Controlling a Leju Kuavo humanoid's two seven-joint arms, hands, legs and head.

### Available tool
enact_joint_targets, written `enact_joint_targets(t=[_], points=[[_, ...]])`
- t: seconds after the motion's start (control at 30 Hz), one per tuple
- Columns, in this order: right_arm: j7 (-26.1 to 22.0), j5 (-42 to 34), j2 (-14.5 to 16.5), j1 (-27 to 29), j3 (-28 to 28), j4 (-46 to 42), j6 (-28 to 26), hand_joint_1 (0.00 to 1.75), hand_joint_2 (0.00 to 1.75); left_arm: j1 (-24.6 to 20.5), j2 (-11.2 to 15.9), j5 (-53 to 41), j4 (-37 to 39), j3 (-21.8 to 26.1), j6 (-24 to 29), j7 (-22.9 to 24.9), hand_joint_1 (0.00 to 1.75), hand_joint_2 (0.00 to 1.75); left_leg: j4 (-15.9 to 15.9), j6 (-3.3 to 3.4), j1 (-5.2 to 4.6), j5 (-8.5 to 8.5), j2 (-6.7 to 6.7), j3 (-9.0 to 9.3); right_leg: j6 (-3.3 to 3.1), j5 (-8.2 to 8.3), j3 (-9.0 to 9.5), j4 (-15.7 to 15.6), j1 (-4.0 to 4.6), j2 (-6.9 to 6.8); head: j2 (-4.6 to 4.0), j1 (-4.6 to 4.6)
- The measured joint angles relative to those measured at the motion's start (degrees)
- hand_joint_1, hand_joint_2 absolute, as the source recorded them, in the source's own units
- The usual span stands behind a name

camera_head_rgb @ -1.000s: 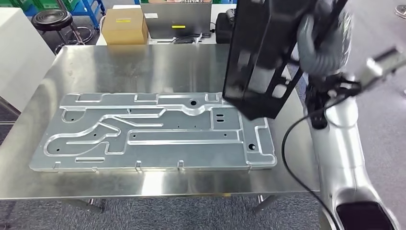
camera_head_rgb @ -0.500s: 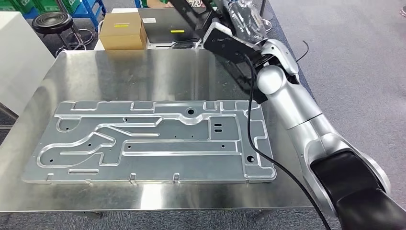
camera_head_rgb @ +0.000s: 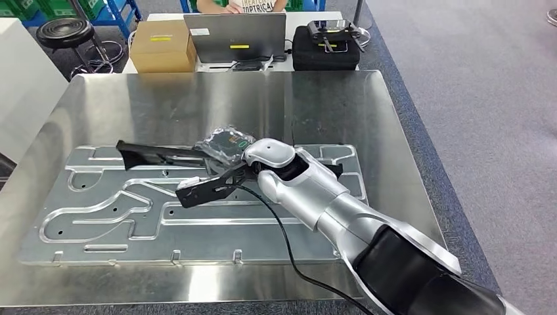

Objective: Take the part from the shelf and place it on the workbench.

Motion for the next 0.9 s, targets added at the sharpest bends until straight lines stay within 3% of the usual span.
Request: enact_joint_targets(t=[0.07, 0.1, 0.17, 0.2, 0.23, 0.27, 0.3, 0.37, 0.43, 0.57, 0.63, 0.7, 0.73, 0.77, 0.83, 0.9], points=[[0.2, 0.1, 1.2, 0.6, 1.6, 0.6, 0.9, 1.75, 1.75, 0.3, -0.1, -0.1, 0.0, 0.0, -0.3, -0.2, 0.00, 0.00, -0.3, 0.54, 0.29, -0.17, 0.07, 0.34, 0.60, -1.09, -0.34, 1.3, 0.03, -0.12, 0.00, 0.02], [0.4, 0.2, 1.7, 0.9, 2.4, 0.6, 1.4, 1.75, 1.75, 0.2, -0.1, -0.2, 0.0, 0.0, -0.6, -0.4, 0.00, 0.00, -0.5, 0.78, 0.43, -0.24, 0.16, 0.56, 0.90, -2.37, -1.38, 3.5, -0.02, -0.17, 0.00, 0.02], [0.9, 0.1, 2.6, 1.8, 4.4, 0.7, 2.5, 1.75, 1.75, 0.1, -0.2, -0.4, 0.0, 0.0, -1.0, -0.6, 0.00, 0.00, -0.5, 1.14, 0.45, -0.47, 0.28, 0.85, 1.29, -5.61, -5.28, 11.0, -0.27, -0.29, 0.00, 0.03], [1.2, 0.0, 2.9, 2.3, 5.5, 0.7, 2.9, 1.31, 1.31, 0.0, -0.2, -0.6, 0.0, 0.0, -1.1, -0.7, 0.00, 0.44, -0.5, 1.20, 0.44, -0.58, 0.28, 0.97, 1.38, -6.64, -7.37, 14.6, -0.36, -0.32, 0.00, 0.03], [1.4, -0.1, 3.1, 2.8, 6.4, 0.6, 3.2, 0.87, 0.87, 0.0, -0.2, -0.7, 0.0, 0.0, -1.1, -0.8, 0.00, 0.87, -0.5, 1.22, 0.43, -0.70, 0.27, 1.14, 1.39, -6.62, -8.69, 16.5, -0.39, -0.34, 0.00, 0.02], [1.5, -0.2, 3.2, 3.2, 7.2, 0.6, 3.3, 0.44, 0.44, 0.0, -0.2, -0.8, 0.0, 0.0, -1.2, -0.8, 0.00, 1.31, -0.5, 1.19, 0.39, -0.83, 0.25, 1.35, 1.27, -5.44, -8.92, 16.1, -0.38, -0.36, 0.00, 0.02], [1.6, -0.2, 3.4, 3.4, 7.9, 0.6, 3.5, 0.00, 0.00, 0.0, -0.2, -0.9, 0.0, 0.0, -1.2, -0.9, 0.00, 1.75, -0.5, 1.15, 0.33, -0.96, 0.22, 1.61, 1.03, -3.34, -7.96, 13.4, -0.33, -0.36, 0.00, 0.02], [1.5, -0.4, 3.8, 3.7, 9.0, 0.5, 3.6, 0.00, 0.00, 0.0, -0.4, -1.3, 0.0, 0.0, -1.0, -1.0, 0.00, 1.75, -0.4, 1.00, 0.15, -1.15, 0.14, 1.98, 0.24, 0.84, -4.41, 5.2, -0.11, -0.39, 0.00, 0.02], [1.4, -0.8, 4.1, 3.8, 9.9, 0.5, 3.6, 0.00, 0.00, -0.1, -0.7, -1.9, 0.0, 0.0, -0.7, -0.8, 0.00, 1.75, -0.4, 0.53, 0.06, -1.28, 0.11, 2.05, -0.25, 2.39, -2.43, 0.6, 0.17, -0.49, 0.00, 0.02], [1.4, -1.7, 4.4, 3.9, 11.0, 0.2, 3.5, 0.00, 0.00, 0.1, -0.9, -2.4, 0.0, 0.0, -0.6, -1.1, 0.00, 1.75, 0.1, -0.67, 0.08, -1.93, 0.14, 1.92, -0.94, 3.05, -1.89, -0.9, -0.10, -0.55, 0.00, 0.01], [1.5, -2.0, 4.5, 3.8, 11.2, 0.0, 3.4, 0.00, 0.00, 0.1, -1.0, -2.3, 0.0, 0.0, -0.6, -1.6, 0.00, 1.75, 4.9, -1.08, 0.24, -4.84, 0.15, -0.05, -1.31, 3.42, -1.49, -1.5, -0.38, -0.70, 0.00, 0.00], [1.5, -2.2, 4.5, 3.9, 11.4, -0.1, 3.4, 0.00, 0.00, 0.2, -1.0, -2.3, 0.0, 0.0, -0.5, -1.7, 0.00, 1.75, 12.4, -1.57, 0.42, -8.28, 0.16, -3.46, -1.47, 3.39, -1.46, -1.4, -0.38, -0.72, 0.00, 0.00], [1.5, -2.2, 4.5, 4.1, 11.5, -0.1, 3.4, 0.00, 0.00, 0.3, -1.0, -2.3, 0.0, 0.0, -0.4, -1.8, 0.00, 1.75, 14.8, -1.80, 0.55, -8.88, 0.17, -4.60, -1.44, 3.33, -1.47, -1.4, -0.38, -0.70, 0.00, 0.01], [1.5, -2.2, 4.5, 4.2, 11.6, -0.1, 3.4, 0.00, 0.00, 0.4, -1.0, -2.3, 0.0, 0.0, -0.4, -1.8, 0.00, 1.75, 14.9, -1.99, 0.70, -8.30, 0.19, -4.67, -1.36, 3.24, -1.46, -1.3, -0.43, -0.67, 0.00, 0.00], [1.6, -2.2, 4.5, 4.3, 11.6, -0.1, 3.3, 0.00, 0.00, 0.4, -1.0, -2.3, 0.0, 0.0, -0.4, -1.8, 0.00, 1.75, 8.4, -2.29, 1.04, -4.55, 0.28, -1.48, -0.96, 2.83, -1.35, -0.8, -0.62, -0.60, 0.00, 0.00], [1.6, -2.3, 4.5, 4.2, 11.7, -0.1, 3.3, 0.00, 0.00, 0.4, -1.0, -2.3, 0.0, 0.0, -0.4, -1.8, 0.00, 0.87, 1.6, -2.08, 1.02, -2.16, 0.18, 2.00, -0.34, 2.30, -1.43, -0.1, -0.55, -0.53, 0.00, 0.00]])
